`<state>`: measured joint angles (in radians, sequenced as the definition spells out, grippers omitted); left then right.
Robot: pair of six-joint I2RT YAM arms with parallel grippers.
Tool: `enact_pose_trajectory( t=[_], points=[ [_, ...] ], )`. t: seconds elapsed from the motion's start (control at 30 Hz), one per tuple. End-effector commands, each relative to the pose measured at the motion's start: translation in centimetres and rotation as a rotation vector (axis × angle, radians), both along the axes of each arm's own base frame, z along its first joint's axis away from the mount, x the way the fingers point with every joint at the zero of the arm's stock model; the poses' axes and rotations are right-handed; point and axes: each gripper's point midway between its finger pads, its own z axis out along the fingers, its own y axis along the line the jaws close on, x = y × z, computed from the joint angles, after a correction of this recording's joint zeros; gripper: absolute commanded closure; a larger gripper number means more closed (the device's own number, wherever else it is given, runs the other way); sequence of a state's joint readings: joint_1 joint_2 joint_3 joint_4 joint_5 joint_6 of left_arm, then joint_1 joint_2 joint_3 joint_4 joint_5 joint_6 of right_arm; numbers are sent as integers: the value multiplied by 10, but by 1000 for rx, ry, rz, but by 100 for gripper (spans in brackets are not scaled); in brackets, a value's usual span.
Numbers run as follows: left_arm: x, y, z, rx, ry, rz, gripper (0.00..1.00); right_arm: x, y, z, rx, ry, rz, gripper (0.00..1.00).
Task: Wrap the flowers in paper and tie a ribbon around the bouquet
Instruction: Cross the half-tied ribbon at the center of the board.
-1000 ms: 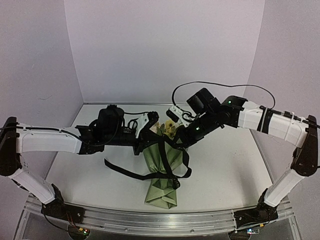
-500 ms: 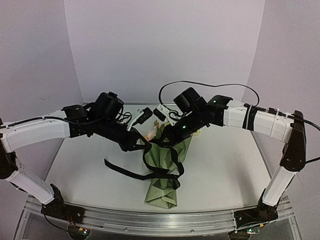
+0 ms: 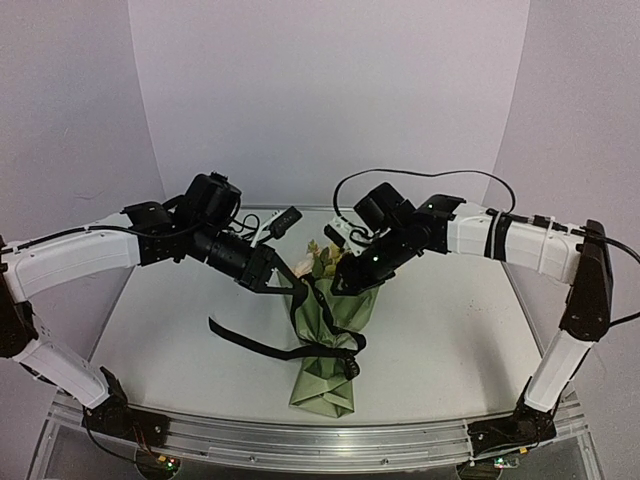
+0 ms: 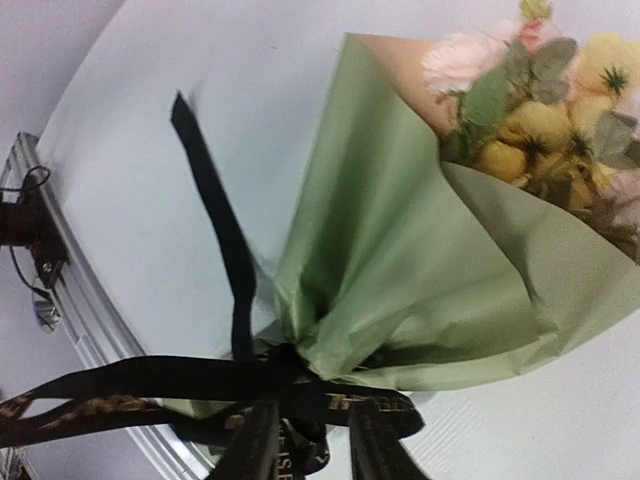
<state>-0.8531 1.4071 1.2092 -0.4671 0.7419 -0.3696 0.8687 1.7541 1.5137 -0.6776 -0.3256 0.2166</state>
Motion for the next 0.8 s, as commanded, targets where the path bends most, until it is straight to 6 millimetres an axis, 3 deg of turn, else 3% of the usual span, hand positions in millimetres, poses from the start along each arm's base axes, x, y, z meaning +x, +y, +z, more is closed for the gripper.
enact_pose_trajectory(
  t=[0.0,0.17,0.33,0.47,0.57,0.77],
  points=[
    [4,-8,14,-64,92,-28,100,-7,-34,1,-66,-27,-79,59],
    [10,-9,3,-51,165,-4,100,-41,-58,-13,-93,-20,-84,52],
    [13,-10,6,-60,229,5,100,-76,-64,-46,-97,-29,-86,50],
    [12,-9,9,-56,244,9,100,-89,-51,-70,-83,-29,-84,50],
    [12,-8,8,-53,246,16,100,-94,-37,-79,-65,-54,-66,49],
    [13,-7,4,-44,243,26,100,-94,-29,-91,-68,-62,-73,50]
  ],
)
